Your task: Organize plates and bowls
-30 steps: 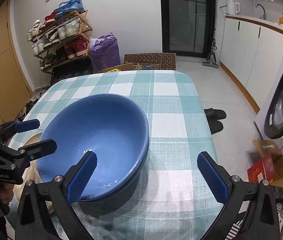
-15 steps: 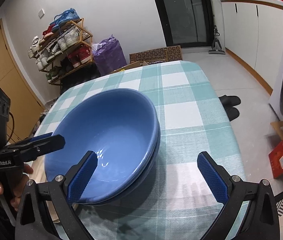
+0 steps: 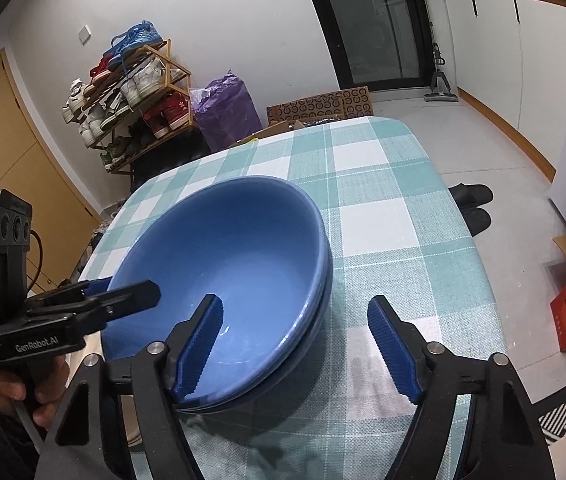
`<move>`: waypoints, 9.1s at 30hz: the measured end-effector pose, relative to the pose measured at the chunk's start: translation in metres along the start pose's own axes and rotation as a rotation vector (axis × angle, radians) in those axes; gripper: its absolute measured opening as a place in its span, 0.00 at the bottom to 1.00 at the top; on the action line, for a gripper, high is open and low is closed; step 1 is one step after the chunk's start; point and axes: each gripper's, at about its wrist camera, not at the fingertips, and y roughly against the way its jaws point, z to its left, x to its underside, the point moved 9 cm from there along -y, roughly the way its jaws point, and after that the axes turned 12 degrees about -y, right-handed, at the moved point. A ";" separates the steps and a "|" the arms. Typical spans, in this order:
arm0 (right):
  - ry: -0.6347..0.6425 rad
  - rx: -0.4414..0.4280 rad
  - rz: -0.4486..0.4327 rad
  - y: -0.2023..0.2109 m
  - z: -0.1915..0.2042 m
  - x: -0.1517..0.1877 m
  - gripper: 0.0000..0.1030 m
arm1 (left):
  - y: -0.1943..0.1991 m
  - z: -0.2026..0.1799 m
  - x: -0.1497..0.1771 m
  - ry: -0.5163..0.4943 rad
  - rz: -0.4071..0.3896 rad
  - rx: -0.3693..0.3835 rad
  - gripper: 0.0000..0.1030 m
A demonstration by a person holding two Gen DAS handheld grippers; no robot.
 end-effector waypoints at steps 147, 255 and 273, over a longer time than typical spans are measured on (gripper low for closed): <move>0.238 -0.095 0.029 -0.007 0.161 0.063 0.48 | 0.118 0.094 0.077 0.104 -0.101 -0.287 0.37; 0.391 -0.222 -0.327 0.099 0.133 0.157 0.99 | 0.192 0.052 0.165 -0.071 -0.392 -0.571 1.00; 0.389 -0.209 -0.350 0.097 0.131 0.161 0.99 | 0.182 0.046 0.172 -0.091 -0.402 -0.555 1.00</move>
